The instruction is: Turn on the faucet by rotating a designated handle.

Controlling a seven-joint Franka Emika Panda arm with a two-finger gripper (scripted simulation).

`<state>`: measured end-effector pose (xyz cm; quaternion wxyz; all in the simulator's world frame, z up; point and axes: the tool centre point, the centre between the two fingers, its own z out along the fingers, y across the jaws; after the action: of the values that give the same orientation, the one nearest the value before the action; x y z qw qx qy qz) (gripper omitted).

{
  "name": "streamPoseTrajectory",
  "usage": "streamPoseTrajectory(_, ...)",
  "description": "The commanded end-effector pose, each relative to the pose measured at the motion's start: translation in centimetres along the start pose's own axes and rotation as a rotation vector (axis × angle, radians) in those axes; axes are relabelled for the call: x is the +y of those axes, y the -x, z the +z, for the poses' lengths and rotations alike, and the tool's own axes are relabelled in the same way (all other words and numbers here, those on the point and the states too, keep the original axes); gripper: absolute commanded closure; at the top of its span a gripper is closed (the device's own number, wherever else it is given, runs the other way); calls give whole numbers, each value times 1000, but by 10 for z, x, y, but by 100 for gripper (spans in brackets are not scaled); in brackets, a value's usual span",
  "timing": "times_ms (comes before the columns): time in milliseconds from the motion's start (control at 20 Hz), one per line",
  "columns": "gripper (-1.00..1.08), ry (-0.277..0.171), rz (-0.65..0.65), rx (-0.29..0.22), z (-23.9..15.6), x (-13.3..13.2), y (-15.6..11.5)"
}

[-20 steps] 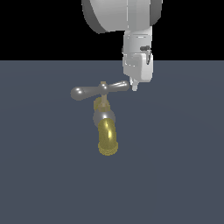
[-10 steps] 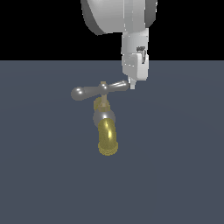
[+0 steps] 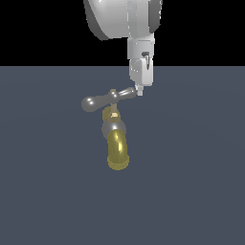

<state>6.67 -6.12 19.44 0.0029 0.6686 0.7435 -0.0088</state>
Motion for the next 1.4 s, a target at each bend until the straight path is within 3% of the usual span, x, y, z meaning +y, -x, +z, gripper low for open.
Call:
streamPoseTrajectory(0,108,9,-54,16,-3,16,-44)
streamPoseTrajectory(150,108,9,-56,16,-3,22,-49)
streamPoseTrajectory(200,108,1,-4,-1,0,12,-10)
streamPoseTrajectory(900,108,9,-55,15,-5,28,-133)
streamPoseTrajectory(950,108,9,-55,15,-5,28,-133)
streamPoseTrajectory(1000,108,8,30,-16,-1,24,-64)
streamPoseTrajectory(1350,108,8,8,-8,-2,12,-99)
